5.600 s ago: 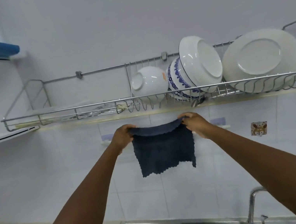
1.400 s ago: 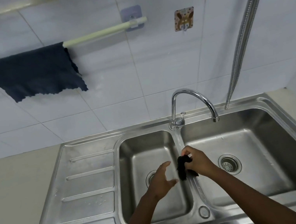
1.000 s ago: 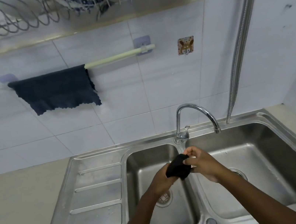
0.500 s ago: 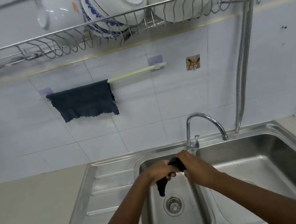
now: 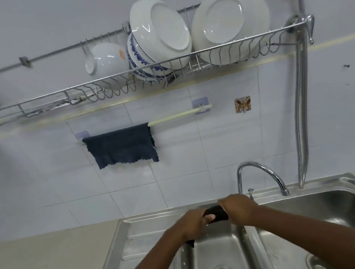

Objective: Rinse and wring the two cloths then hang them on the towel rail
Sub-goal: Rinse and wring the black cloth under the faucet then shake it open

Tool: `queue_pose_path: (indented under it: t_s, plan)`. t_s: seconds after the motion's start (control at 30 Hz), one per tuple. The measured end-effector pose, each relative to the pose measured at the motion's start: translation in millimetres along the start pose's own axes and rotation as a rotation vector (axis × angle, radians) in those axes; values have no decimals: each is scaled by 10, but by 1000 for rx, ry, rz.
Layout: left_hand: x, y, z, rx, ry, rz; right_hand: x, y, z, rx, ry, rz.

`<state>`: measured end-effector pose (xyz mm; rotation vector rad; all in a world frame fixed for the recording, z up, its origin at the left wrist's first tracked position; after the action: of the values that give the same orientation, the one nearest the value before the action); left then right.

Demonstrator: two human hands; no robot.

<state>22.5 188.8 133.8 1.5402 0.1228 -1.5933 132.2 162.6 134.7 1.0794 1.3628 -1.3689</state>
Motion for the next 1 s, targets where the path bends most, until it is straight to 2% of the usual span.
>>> queue_pose_path:
  t_s: [0.2,0.33,0.43,0.53,0.63,0.7,0.8,1.0]
  plan:
    - [-135,-49,-19,-9,230,-144,64,15,-155,67,-112,-203]
    - [-111,-83,-45,-23,231,-157,98,-3,-145,64,-158,-327]
    - [-117,-39,-19,-2,108,25,79,14,-136,32,-102,-295]
    - [-76,-83,6,-63,-106,286,-103,-58,-150,-127,85,-27]
    - [-25,-214,-13,-129,-219,557,-173,-98,-145,-157,122,-34]
    - [-13,-250,-31,-109,-249,608,-200,-96,-142,-134,136,-77]
    - [-82,-239,-1,-58,-227,468,-92,-61,-138,-98,40,-143]
    - [-222,-104,-30,25,133,-24,-80,53,-147,153,36,-108]
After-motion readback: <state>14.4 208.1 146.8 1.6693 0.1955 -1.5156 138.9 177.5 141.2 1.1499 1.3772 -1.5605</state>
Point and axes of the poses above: each hand's wrist, its own z-axis away from the middle knuckle, its own x-axis out of the palm, y = z × x, the point moved 9 cm from there along -z, towards the middle knuckle, and after that the axes turned 4 degrees about -z, right-handed, at the moved point
